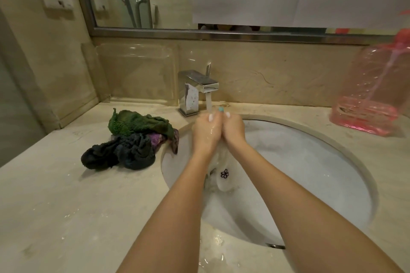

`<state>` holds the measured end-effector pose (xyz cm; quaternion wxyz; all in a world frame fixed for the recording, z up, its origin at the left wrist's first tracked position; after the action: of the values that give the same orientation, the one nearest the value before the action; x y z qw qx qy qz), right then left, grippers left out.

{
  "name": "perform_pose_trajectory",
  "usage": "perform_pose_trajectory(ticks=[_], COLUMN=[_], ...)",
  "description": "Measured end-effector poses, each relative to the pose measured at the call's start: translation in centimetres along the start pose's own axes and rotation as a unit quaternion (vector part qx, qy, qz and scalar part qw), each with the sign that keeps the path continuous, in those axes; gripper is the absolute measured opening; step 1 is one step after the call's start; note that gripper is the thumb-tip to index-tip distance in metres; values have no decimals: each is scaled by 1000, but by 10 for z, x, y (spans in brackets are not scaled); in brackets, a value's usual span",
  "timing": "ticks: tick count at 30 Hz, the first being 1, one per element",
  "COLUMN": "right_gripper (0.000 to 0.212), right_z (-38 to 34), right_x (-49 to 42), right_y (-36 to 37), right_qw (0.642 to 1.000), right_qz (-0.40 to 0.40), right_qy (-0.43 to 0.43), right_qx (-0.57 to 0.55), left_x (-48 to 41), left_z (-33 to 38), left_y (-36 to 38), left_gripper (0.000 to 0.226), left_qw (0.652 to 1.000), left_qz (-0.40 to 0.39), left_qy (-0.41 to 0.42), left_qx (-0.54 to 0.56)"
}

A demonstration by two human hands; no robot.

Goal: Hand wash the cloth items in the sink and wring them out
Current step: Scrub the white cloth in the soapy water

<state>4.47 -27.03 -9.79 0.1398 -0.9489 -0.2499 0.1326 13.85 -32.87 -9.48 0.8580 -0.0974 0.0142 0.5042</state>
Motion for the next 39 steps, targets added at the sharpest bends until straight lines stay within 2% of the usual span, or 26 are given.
perform_pose_trajectory(ticks=[2,4,5,8,11,14,17,19,22,24,26,28,30,31,34,35,37,39], right_gripper=[46,51,52,49,43,33,26,23,10,9,17,24,28,30,35,33,24,20], right_z=[-14,-32,-35,-23,-3,18,35,36,24,12,7,2,-2,-3,-2,-2,-5,-7], right_x=[6,20,24,11,-2,-5,-9,-12,-16,-15,-16,-17,-17,-18,-17,-17,-17,-17], right_y=[-1,6,9,-1,-16,-13,-16,-21,-31,-31,-33,-39,-46,-48,-51,-51,-53,-57], right_qw=[998,991,990,993,998,999,984,977,988,988,984,973,968,969,978,981,983,983], right_qz=[15,-7,-20,2,21,-48,-132,-157,-113,-100,-85,-61,-32,-18,9,15,25,40], right_qy=[-60,-127,-134,-95,-59,-9,54,50,-4,-35,-42,-45,-52,-56,-64,-64,-72,-83], right_qx=[-32,-36,-42,-65,-3,-13,-104,-133,-105,-114,-151,-216,-244,-238,-198,-183,-166,-158], left_x=[-10,-24,-25,-18,-11,-14,-20,-19,-17,-15,-18,-18,-7,-6,-15,-16,-17,-19], left_z=[-4,-17,-23,-26,-12,-19,-23,-19,-9,-2,-5,-19,-33,-36,-32,-30,-29,-31], left_y=[-6,-18,-21,-10,1,-19,-46,-53,-50,-50,-46,-27,-6,-2,-8,-7,0,0], left_gripper=[35,29,29,32,31,29,32,31,30,25,29,32,42,50,78,80,57,35], left_qw=[1000,998,996,990,988,987,988,990,997,997,998,992,966,959,965,964,950,949], left_qz=[17,39,39,-4,-49,9,72,85,77,71,42,-68,-196,-225,-194,-189,-194,-191], left_qy=[-10,-47,-67,-100,-54,-76,-84,-62,-5,30,20,-43,-99,-102,-39,-12,35,40], left_qx=[-4,32,52,97,139,140,110,90,21,-15,-52,-98,-133,-140,-172,-188,-240,-249])
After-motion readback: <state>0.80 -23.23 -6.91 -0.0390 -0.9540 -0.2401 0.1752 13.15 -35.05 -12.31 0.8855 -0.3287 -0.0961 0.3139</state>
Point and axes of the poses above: each hand's wrist, its own x-axis away from the middle knuckle, its own y-axis out of the palm, z = x × y, the point moved 9 cm from there along -x, towards the middle knuckle, and after that the axes turned 3 degrees about -y, right-handed, at the moved point
